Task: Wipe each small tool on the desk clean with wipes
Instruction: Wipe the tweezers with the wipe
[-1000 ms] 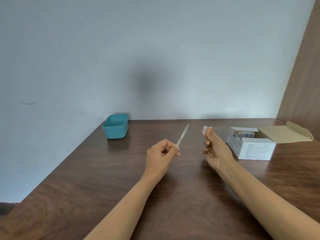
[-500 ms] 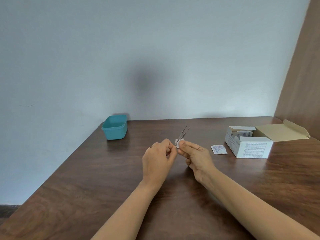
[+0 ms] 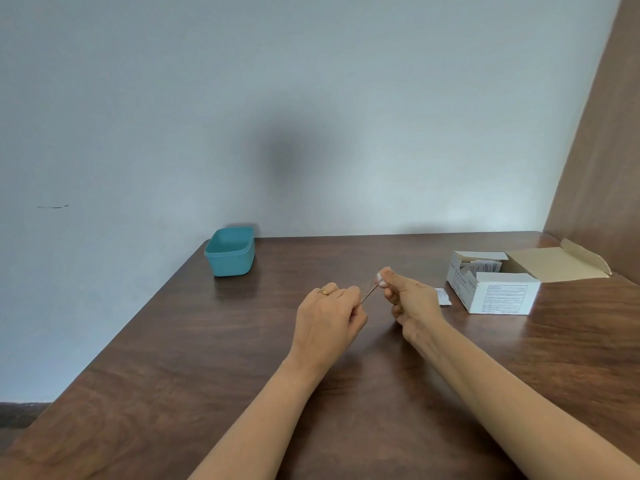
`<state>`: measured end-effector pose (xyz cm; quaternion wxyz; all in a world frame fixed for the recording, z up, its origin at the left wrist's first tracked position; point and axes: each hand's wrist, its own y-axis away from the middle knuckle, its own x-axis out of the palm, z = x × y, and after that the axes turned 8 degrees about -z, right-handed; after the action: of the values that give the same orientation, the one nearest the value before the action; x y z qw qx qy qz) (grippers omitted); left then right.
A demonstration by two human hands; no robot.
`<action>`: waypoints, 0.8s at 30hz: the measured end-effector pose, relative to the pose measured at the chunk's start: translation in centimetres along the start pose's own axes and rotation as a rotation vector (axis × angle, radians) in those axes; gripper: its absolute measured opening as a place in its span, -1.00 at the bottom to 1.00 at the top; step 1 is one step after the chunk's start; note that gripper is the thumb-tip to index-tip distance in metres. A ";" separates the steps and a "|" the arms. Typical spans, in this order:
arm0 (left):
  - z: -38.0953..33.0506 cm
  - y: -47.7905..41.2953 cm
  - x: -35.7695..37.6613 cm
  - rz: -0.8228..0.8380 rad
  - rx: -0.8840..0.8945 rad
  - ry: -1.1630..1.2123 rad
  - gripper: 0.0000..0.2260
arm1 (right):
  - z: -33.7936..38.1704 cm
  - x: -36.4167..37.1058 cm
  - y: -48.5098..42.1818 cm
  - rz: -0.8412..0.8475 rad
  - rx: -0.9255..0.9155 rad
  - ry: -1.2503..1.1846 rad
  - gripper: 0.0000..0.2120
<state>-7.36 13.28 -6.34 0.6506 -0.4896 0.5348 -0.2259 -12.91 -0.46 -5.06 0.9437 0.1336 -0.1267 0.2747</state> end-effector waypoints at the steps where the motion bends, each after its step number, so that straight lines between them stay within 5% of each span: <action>1: -0.1 0.0 -0.2 0.012 -0.014 0.010 -0.83 | 0.3 -0.2 -0.5 -0.014 0.002 0.008 -0.84; 5: -0.1 0.2 -1.2 0.065 -0.130 0.054 -0.83 | 1.4 -1.6 -2.3 -0.109 0.071 -0.068 -0.86; 15: 5.2 -3.0 -4.6 0.092 -0.569 -0.054 -0.82 | -1.1 2.7 -1.7 0.129 0.109 -0.047 -0.87; 24: 16.9 -7.7 -6.8 0.090 -0.703 -0.309 -0.84 | -4.4 8.4 -2.5 0.246 -0.244 0.128 -0.82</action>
<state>7.74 22.30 2.76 0.5250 -0.6871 0.4964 0.0764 -3.91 2.96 -6.95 0.9183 -0.0162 -0.1142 0.3787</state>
